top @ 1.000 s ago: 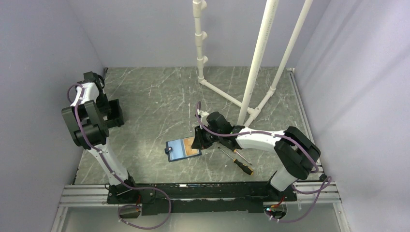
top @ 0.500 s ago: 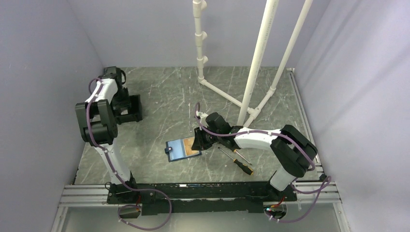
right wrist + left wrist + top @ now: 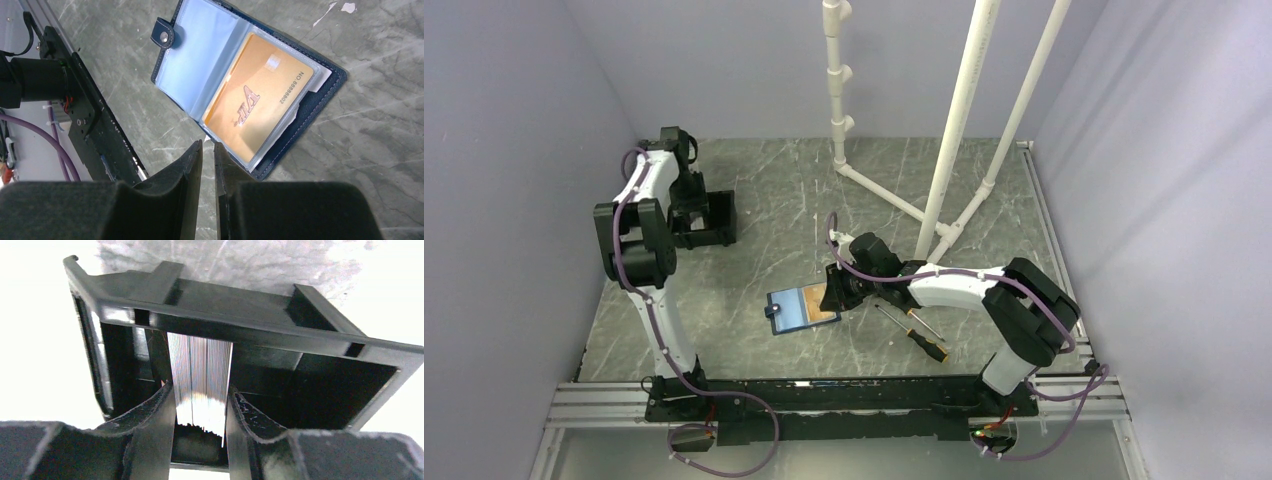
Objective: Put the credit cards into the card holder
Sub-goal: Pick up the credit card from the storage box.
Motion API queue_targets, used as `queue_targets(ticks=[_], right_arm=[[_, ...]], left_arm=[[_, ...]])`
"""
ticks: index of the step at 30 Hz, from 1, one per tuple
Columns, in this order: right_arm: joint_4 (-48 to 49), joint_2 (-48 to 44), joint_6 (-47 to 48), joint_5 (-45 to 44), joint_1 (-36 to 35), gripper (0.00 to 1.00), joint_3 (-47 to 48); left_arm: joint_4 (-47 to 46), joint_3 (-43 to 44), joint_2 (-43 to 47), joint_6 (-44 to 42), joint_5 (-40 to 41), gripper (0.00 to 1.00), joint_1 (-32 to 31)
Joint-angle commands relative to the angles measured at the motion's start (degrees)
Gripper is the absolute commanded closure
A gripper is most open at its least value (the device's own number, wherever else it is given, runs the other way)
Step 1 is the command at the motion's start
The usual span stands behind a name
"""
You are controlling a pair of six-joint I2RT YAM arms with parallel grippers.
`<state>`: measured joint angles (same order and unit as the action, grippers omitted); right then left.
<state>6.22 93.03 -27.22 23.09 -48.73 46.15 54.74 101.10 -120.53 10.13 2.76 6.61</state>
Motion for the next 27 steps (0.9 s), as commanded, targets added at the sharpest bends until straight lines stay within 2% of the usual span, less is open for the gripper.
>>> queue_targets(ticks=[1,9,14,21,23,27], right_arm=[[2.57,0.26,-0.11,0.81,0.30,0.83,0.69],[2.66,1.00,-0.20,1.19,0.39,0.83,0.87],[2.66,1.40,-0.29,1.41,0.48,0.83,0.96],[2.68,1.54,-0.29,1.67,0.56,0.83,0.96],[2.66,1.53,-0.29,1.76,0.56,0.83,1.04],[2.67,1.42,-0.29,1.77,0.56,0.83,1.00]], left_arm=[[2.80,1.53,-2.30,-1.47,0.71,0.98,3.74],[2.00,-0.96,-0.75,-3.71,3.32,0.93,7.68],[1.00,-2.22,0.72,-3.59,4.58,0.68,8.07],[1.93,-1.52,2.12,-2.94,10.92,0.48,8.15],[2.35,-1.20,1.93,-3.07,12.22,0.36,8.37],[2.71,-1.07,1.78,-2.68,14.64,0.29,8.66]])
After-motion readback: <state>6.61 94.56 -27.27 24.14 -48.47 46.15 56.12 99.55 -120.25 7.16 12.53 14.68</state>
